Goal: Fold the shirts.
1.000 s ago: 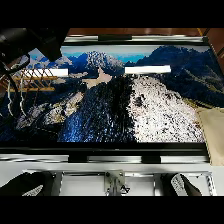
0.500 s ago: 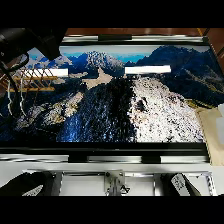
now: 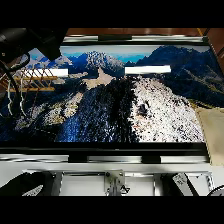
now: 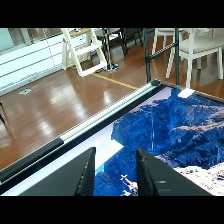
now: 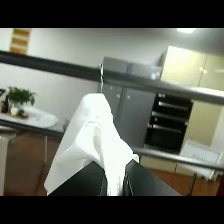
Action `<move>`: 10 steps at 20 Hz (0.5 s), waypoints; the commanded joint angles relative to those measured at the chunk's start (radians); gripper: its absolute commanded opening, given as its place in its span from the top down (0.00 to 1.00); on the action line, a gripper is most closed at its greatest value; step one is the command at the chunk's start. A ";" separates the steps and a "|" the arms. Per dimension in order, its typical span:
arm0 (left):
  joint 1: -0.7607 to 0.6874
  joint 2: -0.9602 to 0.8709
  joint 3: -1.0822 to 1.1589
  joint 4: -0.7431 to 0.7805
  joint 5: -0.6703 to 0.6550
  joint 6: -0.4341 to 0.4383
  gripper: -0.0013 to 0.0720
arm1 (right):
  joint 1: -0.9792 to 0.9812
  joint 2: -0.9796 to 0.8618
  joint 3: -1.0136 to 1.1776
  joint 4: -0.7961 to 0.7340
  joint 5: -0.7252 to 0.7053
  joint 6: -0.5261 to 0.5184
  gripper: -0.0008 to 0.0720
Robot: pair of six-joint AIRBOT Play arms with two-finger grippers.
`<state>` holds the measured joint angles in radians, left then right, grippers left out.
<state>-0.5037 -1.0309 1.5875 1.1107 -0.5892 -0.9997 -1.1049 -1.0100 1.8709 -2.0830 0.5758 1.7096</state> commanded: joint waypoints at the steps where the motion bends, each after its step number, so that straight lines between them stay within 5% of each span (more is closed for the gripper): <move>1: 0.001 0.000 0.000 0.000 0.000 0.000 0.53 | -0.023 -0.005 0.000 0.116 0.192 0.069 0.40; 2: 0.001 0.000 0.000 0.000 0.002 0.001 0.53 | -0.023 -0.003 0.000 0.174 0.234 0.066 0.18; 10: 0.019 -0.001 0.000 0.000 0.001 0.000 0.53 | -0.023 0.068 0.000 0.438 0.869 -0.098 0.18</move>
<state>-0.4881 -1.0309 1.5875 1.1107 -0.5873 -0.9997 -1.1267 -0.9684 1.8706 -1.7500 1.1904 1.6825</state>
